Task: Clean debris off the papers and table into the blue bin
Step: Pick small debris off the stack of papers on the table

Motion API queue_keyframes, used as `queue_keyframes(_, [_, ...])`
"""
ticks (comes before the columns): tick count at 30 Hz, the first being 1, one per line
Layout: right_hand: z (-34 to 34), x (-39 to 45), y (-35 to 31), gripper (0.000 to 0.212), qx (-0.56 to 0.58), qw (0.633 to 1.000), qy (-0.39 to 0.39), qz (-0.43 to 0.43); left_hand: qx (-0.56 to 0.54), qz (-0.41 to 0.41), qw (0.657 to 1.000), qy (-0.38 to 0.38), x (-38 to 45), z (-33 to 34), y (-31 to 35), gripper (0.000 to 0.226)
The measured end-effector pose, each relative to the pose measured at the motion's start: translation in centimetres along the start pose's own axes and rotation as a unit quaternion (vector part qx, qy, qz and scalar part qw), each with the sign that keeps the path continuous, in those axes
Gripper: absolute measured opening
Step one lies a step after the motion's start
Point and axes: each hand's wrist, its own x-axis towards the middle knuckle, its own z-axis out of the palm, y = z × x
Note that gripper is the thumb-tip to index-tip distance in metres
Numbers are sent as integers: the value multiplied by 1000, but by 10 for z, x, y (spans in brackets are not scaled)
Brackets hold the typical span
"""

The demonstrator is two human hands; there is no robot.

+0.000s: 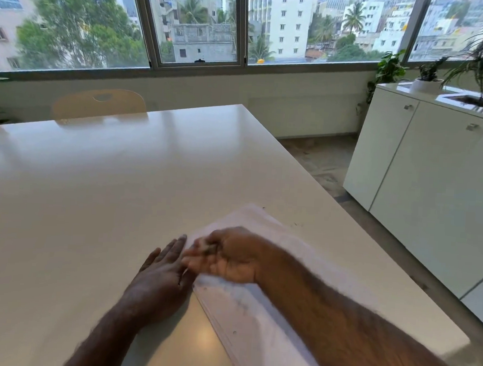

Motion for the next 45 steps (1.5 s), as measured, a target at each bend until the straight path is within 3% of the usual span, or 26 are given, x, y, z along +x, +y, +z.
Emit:
queue_keyframes(2, [-7, -1, -1, 35, -38, 999, 9, 18, 3, -2, 1000, -12, 0, 0, 0, 64])
queue_keyframes(4, [-33, 6, -24, 30, 31, 985, 152, -79, 1, -7, 1000, -16, 2, 1, -1, 60])
queue_keyframes(6, [-55, 8, -51, 24, -26, 934, 314, -168, -5, -12, 1000, -20, 2, 1, 0, 61])
queue_keyframes(7, [-60, 7, -54, 20, -35, 921, 342, -183, -8, -13, 1000, -24, 2, 1, 1, 62])
queue_keyframes(8, [-59, 7, -53, 19, -29, 925, 330, -188, -12, -13, 999, -28, 3, 0, 0, 62])
queue_keyframes(10, [-42, 3, -32, 25, 9, 969, 193, -153, -18, -9, 999, -29, 5, 0, -3, 63])
queue_keyframes(13, [-8, -3, 4, 29, -36, 999, 14, -19, -20, -5, 999, -27, 7, 2, -8, 66])
queue_keyframes(14, [-11, 0, 4, 29, -42, 999, 7, -11, -22, -4, 999, -26, 8, 2, -8, 66])
queue_keyframes(16, [-37, 7, -14, 26, -84, 987, 107, -82, -20, -2, 1000, -21, 8, 2, -5, 65])
queue_keyframes(18, [-67, 6, -40, 25, -187, 938, 240, -165, -20, 1, 1000, -20, 7, 0, -2, 61])
queue_keyframes(20, [-83, -7, -53, 24, -194, 903, 319, -212, -21, 6, 1000, -16, 4, -4, 2, 56])
queue_keyframes(22, [-74, -31, -46, 20, -145, 935, 229, -226, -30, 8, 999, -10, 0, -6, 5, 57])
queue_keyframes(25, [-42, -72, -16, 19, -135, 985, 26, -106, -40, 11, 999, -20, -4, -7, 5, 81])
queue_keyframes(28, [-30, -85, 18, 29, -149, 980, -130, 22, -15, 24, 998, -53, -7, -8, 2, 112])
queue_keyframes(30, [-25, -77, 26, 27, -153, 981, -115, 25, -18, 27, 998, -61, -6, -9, -1, 119])
queue_keyframes(32, [-32, -53, 23, 19, -135, 987, 41, -77, -43, 29, 997, -60, -4, -10, -3, 121])
queue_keyframes(33, [-41, -43, 16, 18, -164, 961, 158, -156, -52, 29, 997, -58, -3, -9, -3, 120])
queue_keyframes(34, [-50, -38, 7, 17, -230, 913, 256, -219, -55, 31, 996, -56, -3, -8, -3, 119])
queue_keyframes(37, [-82, -40, -16, 22, -414, 771, 409, -258, -60, 43, 996, -50, -3, -7, -3, 113])
queue_keyframes(41, [-96, -59, -25, 26, -512, 699, 440, -234, -162, 96, 980, -61, -10, -19, -11, 114])
queue_keyframes(45, [-98, -62, -19, 24, -573, 680, 416, -190, -168, 139, 974, -54, -14, -21, -14, 105])
